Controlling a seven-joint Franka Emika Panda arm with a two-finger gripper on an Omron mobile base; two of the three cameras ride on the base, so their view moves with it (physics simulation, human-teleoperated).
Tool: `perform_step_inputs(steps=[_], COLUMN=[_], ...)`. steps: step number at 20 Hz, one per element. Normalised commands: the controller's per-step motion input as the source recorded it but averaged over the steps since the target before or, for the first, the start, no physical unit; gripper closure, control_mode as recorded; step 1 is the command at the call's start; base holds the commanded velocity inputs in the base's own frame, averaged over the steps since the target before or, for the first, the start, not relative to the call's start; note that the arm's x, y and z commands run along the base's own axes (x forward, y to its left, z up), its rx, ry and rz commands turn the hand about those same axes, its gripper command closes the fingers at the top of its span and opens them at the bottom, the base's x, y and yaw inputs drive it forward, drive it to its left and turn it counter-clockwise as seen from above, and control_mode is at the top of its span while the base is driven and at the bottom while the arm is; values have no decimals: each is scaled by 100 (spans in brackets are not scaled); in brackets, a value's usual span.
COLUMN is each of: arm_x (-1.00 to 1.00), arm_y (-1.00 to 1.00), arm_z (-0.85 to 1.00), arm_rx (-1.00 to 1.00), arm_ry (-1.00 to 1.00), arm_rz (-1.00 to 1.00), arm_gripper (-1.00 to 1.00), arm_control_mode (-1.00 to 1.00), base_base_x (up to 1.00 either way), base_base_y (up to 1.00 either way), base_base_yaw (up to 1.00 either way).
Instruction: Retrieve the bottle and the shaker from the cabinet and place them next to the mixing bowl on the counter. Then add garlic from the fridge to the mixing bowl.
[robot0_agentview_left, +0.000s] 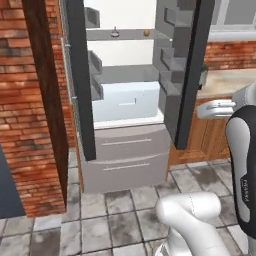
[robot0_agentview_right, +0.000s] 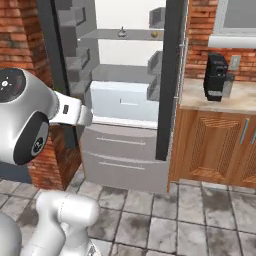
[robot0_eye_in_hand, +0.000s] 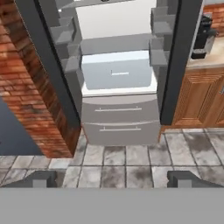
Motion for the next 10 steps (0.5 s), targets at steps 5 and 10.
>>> perform_step_inputs(steps=[5,10], arm_x=[0,0], arm_y=[0,0], arm_z=[0,0], arm_rx=[0,0], arm_ry=[0,0], arm_rz=[0,0], arm_gripper=[-100,-100], arm_control_mode=[100,100], base_base_x=[100,65], base_base_y=[45,34], base_base_yaw=[-51,-16])
